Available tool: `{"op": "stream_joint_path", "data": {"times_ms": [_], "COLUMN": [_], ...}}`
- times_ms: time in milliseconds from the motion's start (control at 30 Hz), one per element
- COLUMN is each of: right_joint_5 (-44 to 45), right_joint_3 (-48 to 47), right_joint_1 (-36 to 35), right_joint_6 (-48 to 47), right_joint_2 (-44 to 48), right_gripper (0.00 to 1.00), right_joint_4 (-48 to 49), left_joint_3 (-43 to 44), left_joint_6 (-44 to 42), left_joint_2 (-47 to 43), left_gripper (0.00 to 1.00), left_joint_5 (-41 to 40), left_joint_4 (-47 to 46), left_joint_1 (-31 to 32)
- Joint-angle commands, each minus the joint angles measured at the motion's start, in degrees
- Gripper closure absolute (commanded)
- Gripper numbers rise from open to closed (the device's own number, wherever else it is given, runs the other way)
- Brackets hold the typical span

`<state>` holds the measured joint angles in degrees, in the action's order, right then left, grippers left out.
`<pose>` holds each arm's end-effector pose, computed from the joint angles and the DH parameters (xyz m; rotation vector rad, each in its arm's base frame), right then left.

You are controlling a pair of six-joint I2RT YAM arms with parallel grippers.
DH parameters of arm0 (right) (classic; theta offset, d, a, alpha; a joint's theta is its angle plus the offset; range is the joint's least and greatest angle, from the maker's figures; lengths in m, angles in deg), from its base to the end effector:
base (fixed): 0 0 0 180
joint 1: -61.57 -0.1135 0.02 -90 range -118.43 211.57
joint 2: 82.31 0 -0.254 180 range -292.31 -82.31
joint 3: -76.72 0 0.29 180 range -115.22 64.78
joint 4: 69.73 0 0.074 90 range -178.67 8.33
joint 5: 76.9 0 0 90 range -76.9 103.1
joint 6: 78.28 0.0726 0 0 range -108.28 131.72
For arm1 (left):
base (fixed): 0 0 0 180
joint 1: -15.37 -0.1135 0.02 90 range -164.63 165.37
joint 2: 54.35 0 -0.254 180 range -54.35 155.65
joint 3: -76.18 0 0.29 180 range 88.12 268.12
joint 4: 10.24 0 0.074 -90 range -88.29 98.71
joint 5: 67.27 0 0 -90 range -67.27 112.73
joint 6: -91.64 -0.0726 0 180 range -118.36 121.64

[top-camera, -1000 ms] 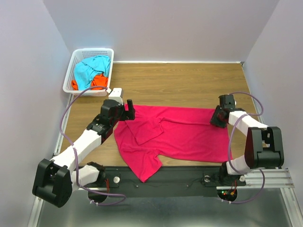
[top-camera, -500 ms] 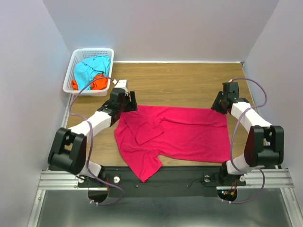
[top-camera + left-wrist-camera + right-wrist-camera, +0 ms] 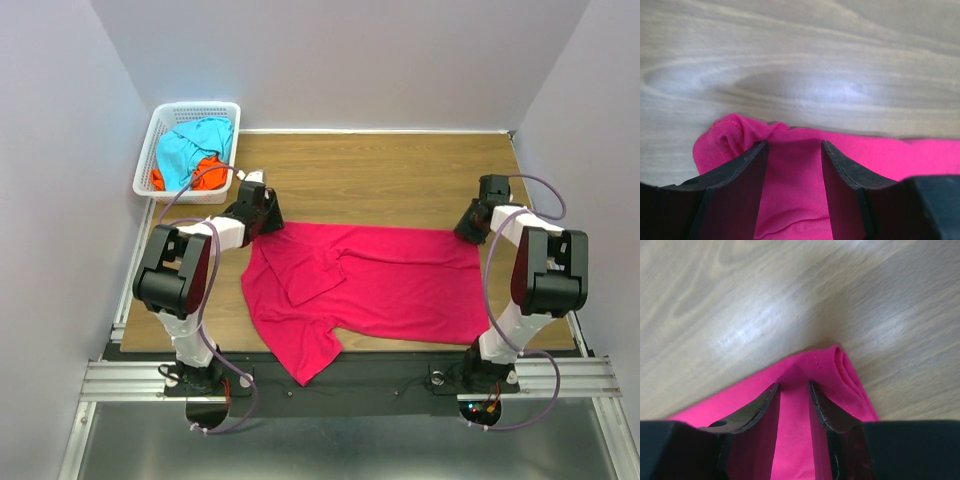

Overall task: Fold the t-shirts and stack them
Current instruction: Fold the tshirt

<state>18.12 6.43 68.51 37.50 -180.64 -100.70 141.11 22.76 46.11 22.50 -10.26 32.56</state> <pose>0.3845 -0.0532 0.1031 0.7610 2.4803 0.0055 0.4027 -0.1243 0.1096 -0.0782 2.2138 -0.3701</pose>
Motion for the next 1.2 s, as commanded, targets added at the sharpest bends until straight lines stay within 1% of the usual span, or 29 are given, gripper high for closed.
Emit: {"op": "stream_joint_path", "data": {"times_ms": [0, 33, 133, 267, 400, 467, 500, 567, 600, 667, 767, 833, 933, 967, 1000, 1033, 1067, 1100, 1133, 1167], "right_joint_5": [1.4, 1.57, 1.84, 2.19, 2.28, 1.93, 1.67, 1.14, 0.96, -0.18, -1.67, -2.64, -3.78, -3.96, -4.22, -4.49, -4.75, -4.75, -4.67, -4.75], "right_joint_3": [-1.95, -2.29, -3.79, -7.56, -13.44, -16.08, -18.97, -21.79, -24.25, -26.63, -30.06, -31.38, -31.74, -31.39, -31.04, -30.43, -29.73, -26.94, -25.08, -23.41], "right_joint_1": [2.2, 2.55, 3.78, 4.84, 5.1, 5.19, 5.1, 5.1, 5.19, 5.1, 5.19, 5.1, 5.1, 5.1, 5.1, 5.1, 5.1, 5.1, 5.1, 5.1], "right_joint_6": [2.08, 2.26, 3.4, 4.01, 3.23, 2.7, 1.91, 1.03, -0.02, -0.99, -3.1, -4.16, -4.86, -4.78, -4.69, -4.43, -4.16, -3.81, -2.85, -2.41], "right_joint_2": [-2.83, -3.62, -7.14, -11.53, -17.5, -19.79, -21.98, -23.83, -25.58, -26.74, -26.49, -24.73, -19.29, -17.97, -14.48, -12.7, -10.59, -8.66, -4.12, -1.98], "right_gripper": [0.65, 0.65, 0.65, 0.65, 0.65, 0.65, 0.65, 0.64, 0.64, 0.64, 0.64, 0.63, 0.6, 0.6, 0.59, 0.58, 0.58, 0.57, 0.57, 0.56], "right_joint_4": [3.47, 3.56, 3.65, 3.65, 3.65, 3.56, 3.56, 3.56, 3.56, 3.64, 3.56, 3.3, 2.25, 1.72, 1.1, -0.47, -1.18, -1.71, -2.59, -3.12], "left_joint_3": [1.85, 1.94, 3.51, 8.43, 15.37, 20.9, 24.84, 28.73, 32.31, 35.32, 39.72, 40.7, 39.65, 38.86, 37.81, 34.93, 32.9, 30.61, 25.72, 23.06], "left_joint_6": [2.6, 2.95, 2.87, 2.69, 2.96, 3.13, 3.31, 3.31, 3.22, 2.61, 1.47, 0.67, -0.29, -0.47, -0.38, 0.57, 0.93, 1.37, 1.72, 1.9], "left_joint_2": [1.31, 1.75, 2.8, 6.57, 11.32, 14.91, 16.24, 19.75, 20.73, 23.44, 24.17, 22.42, 15.92, 11.73, 9.33, 6.79, 1.54, -1.47, -4.2, -9.27], "left_gripper": [0.42, 0.42, 0.43, 0.43, 0.43, 0.43, 0.43, 0.42, 0.42, 0.42, 0.4, 0.39, 0.36, 0.35, 0.34, 0.34, 0.33, 0.33, 0.33, 0.33], "left_joint_5": [-0.03, 1.53, 1.29, 1.2, 2.6, 3.04, 3.39, 4.01, 4.1, 4.36, 4.89, 4.98, 4.89, 4.63, 4.01, 3.92, 4.01, 3.83, 3.75, 3.57], "left_joint_4": [-1.57, -1.48, -0.87, 2.21, 4.31, 5.28, 6.07, 6.95, 7.48, 7.57, 7.57, 7.31, 6.78, 6.78, 7.56, 8.01, 8.36, 8.89, 9.33, 9.85], "left_joint_1": [-1.98, -2.16, -2.34, -2.86, -3.13, -3.21, -3.13, -3.13, -3.13, -3.21, -3.13, -3.21, -2.69, -2.43, -2.16, -1.73, -1.46, -1.11, -0.93, -0.41]}}
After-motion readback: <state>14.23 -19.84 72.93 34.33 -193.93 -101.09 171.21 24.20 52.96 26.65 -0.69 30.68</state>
